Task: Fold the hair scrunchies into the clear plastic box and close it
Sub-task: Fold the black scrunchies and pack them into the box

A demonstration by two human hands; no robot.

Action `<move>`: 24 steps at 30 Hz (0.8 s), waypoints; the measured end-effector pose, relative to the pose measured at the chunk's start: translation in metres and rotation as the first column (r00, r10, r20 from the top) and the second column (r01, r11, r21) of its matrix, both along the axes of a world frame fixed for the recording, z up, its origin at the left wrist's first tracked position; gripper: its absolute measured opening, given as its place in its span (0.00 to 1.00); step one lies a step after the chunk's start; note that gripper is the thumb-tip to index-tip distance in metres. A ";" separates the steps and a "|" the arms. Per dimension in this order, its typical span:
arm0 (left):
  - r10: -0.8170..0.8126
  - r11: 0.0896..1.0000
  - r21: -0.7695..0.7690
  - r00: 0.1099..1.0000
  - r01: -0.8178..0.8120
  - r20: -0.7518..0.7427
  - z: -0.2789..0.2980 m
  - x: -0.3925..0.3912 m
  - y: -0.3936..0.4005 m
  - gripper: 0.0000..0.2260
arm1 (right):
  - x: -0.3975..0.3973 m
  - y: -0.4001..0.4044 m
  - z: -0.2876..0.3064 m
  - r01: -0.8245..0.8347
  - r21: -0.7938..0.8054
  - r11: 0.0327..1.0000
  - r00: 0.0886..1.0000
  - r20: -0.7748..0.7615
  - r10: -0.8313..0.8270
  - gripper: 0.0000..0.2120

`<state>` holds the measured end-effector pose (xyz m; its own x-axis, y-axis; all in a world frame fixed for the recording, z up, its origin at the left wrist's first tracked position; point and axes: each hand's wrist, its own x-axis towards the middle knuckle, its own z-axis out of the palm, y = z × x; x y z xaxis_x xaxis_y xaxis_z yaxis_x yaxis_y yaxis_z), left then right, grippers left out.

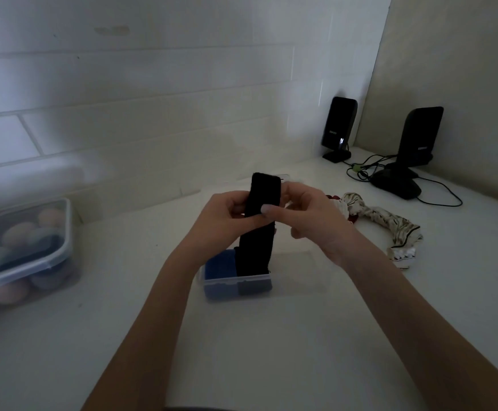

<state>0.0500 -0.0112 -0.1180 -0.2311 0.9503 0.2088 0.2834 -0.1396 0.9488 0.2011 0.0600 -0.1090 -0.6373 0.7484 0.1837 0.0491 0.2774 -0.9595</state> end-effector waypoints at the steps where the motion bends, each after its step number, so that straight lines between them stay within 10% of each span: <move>1: 0.015 1.000 0.008 1.000 -0.015 -0.008 0.000 0.000 0.001 0.11 | -0.001 -0.001 0.000 0.004 0.014 1.000 1.000 -0.012 -0.003 0.06; 11: 0.052 0.997 0.061 0.999 -0.051 -0.012 0.002 0.001 0.000 0.09 | -0.003 -0.005 0.000 0.018 -0.110 0.994 0.981 -0.188 -0.038 0.14; 17: 0.135 0.984 0.130 0.986 -0.122 -0.095 0.001 -0.001 -0.001 0.03 | -0.002 -0.015 -0.001 -0.206 -0.134 0.969 0.969 0.112 0.221 0.19; 24: 0.054 0.996 0.081 0.992 -0.044 -0.118 0.003 0.005 -0.003 0.05 | -0.007 -0.013 -0.004 -0.011 -0.094 0.996 1.000 0.000 0.011 0.12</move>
